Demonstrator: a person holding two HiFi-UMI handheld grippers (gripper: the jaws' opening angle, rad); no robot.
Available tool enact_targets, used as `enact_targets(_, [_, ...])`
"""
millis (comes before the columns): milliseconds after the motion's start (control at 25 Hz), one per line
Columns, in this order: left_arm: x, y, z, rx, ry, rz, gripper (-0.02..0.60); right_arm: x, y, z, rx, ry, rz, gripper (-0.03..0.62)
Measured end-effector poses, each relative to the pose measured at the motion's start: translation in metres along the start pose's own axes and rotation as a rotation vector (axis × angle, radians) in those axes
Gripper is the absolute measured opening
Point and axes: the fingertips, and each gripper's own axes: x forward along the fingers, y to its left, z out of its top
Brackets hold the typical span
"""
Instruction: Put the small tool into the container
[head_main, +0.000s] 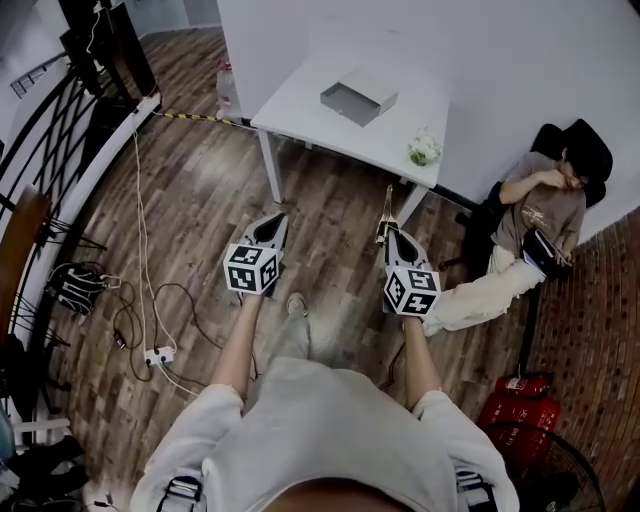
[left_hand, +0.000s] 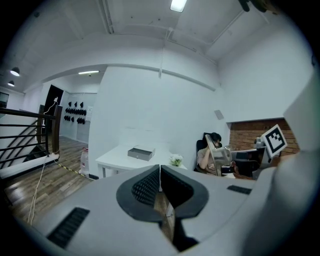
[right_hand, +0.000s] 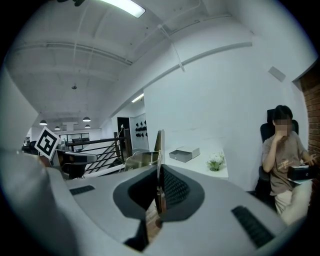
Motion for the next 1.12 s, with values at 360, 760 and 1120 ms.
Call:
enact_targets(360, [0.094, 0.057, 0.026, -0.023, 0.021, -0.048, 0.012, 0.095, -0.023, 0.027, -0.006, 0.023, -0.039, 0.000])
enact_targets(760, [0.188, 0.127, 0.073, -0.010, 0.025, -0.103, 0.012, 0.199, -0.038, 0.061, 0.003, 0.028, -0.089, 0.000])
enact_targets(1120, [0.253, 0.181, 0.095, -0.001, 0.033, -0.139, 0.012, 0.277, -0.044, 0.079, 0.000, 0.027, -0.120, 0.000])
